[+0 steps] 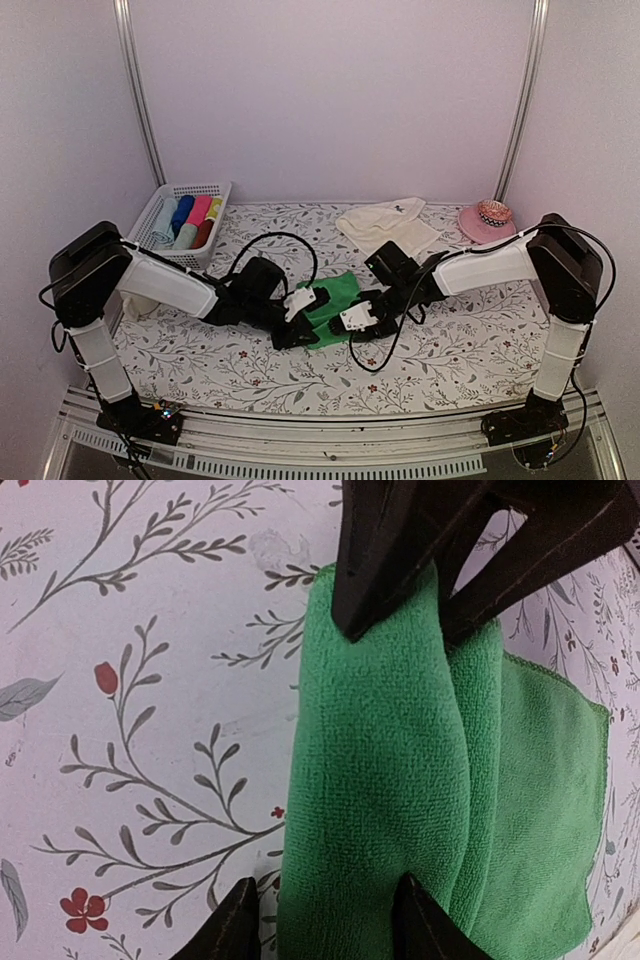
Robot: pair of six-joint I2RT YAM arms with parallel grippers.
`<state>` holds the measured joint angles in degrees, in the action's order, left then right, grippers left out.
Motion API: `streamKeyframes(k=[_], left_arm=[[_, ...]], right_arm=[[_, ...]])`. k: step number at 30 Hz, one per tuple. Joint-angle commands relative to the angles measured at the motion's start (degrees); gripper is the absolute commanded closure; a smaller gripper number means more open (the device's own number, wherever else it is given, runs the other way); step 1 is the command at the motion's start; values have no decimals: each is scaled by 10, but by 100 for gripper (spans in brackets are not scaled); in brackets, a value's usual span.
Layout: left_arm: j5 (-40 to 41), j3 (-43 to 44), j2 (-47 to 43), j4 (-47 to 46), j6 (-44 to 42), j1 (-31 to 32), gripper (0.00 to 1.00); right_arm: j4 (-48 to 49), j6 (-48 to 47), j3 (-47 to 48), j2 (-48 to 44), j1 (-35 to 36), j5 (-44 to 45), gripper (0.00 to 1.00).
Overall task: Roll the towels
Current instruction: Roll the towel at the center of the board.
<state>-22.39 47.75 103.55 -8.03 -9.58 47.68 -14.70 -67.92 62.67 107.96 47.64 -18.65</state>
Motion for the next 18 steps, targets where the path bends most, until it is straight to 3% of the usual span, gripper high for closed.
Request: streamKeyframes(k=[1, 5, 9, 18], left_arm=[[28, -13, -16, 37, -2, -17, 65], [39, -20, -39, 34, -6, -19, 55], [64, -41, -72, 6, -5, -18, 40], [220, -134, -182, -113, -56, 43, 33]], right_arm=[[-4, 13, 5, 32, 2, 42, 57], [-5, 17, 11, 43, 2, 53, 65], [-23, 28, 28, 59, 1, 58, 88], [-161, 46, 116, 85, -21, -24, 93]])
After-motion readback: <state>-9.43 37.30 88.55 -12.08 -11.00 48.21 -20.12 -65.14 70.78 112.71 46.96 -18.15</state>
